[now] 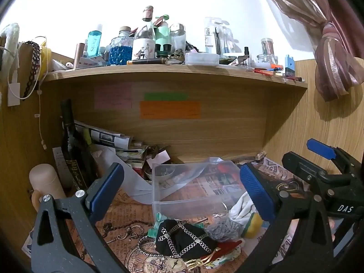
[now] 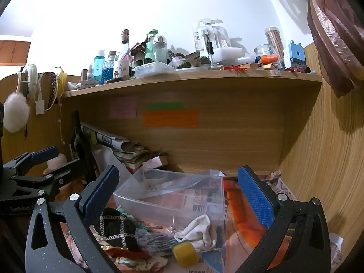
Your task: Organize soft objects
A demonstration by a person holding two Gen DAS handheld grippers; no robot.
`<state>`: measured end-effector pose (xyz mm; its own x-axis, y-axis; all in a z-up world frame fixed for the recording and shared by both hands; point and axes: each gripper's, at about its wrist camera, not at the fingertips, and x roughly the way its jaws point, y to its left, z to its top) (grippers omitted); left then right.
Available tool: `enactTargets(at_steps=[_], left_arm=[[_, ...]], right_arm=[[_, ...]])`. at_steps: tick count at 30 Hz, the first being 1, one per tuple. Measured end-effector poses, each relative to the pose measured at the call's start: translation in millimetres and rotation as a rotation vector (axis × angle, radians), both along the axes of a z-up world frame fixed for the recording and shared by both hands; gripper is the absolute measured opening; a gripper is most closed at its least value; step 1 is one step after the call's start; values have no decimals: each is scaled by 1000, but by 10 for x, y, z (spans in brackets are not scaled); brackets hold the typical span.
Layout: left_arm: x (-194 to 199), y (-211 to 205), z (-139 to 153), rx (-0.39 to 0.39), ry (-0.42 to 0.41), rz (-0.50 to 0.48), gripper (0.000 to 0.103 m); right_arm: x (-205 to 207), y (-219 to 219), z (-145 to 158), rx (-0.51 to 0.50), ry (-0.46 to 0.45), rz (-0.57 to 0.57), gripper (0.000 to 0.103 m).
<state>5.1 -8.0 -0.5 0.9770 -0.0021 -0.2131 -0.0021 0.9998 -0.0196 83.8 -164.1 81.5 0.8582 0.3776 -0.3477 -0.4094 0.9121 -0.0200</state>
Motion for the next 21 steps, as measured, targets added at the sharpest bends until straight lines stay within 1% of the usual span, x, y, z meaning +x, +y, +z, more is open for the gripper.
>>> enactTargets(at_steps=[21], left_arm=[[-9,-16,-3,-1,-3,-2,103]], right_arm=[[-29,-9,30,18,-2,6,103]])
